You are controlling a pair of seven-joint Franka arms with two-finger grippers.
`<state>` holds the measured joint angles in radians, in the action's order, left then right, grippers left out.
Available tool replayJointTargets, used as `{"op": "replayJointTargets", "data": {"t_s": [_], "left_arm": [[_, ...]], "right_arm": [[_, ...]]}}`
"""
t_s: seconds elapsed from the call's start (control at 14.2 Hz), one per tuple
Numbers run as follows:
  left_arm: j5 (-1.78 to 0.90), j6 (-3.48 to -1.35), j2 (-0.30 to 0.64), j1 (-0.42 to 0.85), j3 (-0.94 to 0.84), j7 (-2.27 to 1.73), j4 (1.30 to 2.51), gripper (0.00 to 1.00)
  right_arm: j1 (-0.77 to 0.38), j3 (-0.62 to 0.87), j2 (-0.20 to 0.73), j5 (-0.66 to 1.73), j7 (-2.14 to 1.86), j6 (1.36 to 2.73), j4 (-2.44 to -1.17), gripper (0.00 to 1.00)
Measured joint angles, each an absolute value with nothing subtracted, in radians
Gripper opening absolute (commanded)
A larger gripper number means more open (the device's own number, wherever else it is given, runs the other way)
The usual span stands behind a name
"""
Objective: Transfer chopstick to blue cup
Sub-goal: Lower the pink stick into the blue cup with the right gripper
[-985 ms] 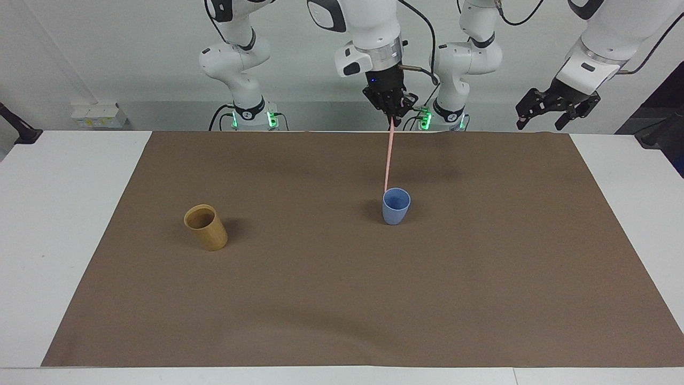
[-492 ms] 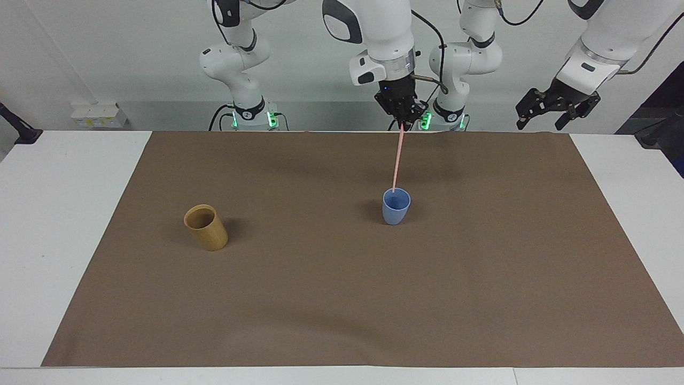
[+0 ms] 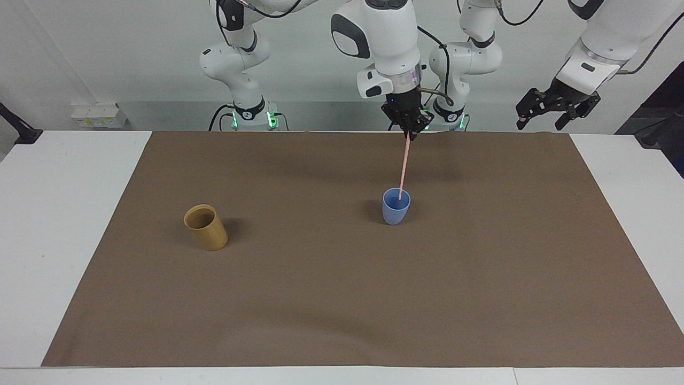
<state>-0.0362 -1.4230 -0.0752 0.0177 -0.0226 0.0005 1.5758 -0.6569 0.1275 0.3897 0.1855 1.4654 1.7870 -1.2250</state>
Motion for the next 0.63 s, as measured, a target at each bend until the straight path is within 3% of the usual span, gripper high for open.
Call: {"op": "replayJointTargets", "data": {"t_s": [0.63], "left_arm": [[-0.036, -1.423, -0.075, 0.018, -0.023, 0.0, 1.576, 1.0]], "right_arm": [[-0.657, 0.124, 0.388, 0.186, 1.465, 1.847, -1.292, 0.0]]}}
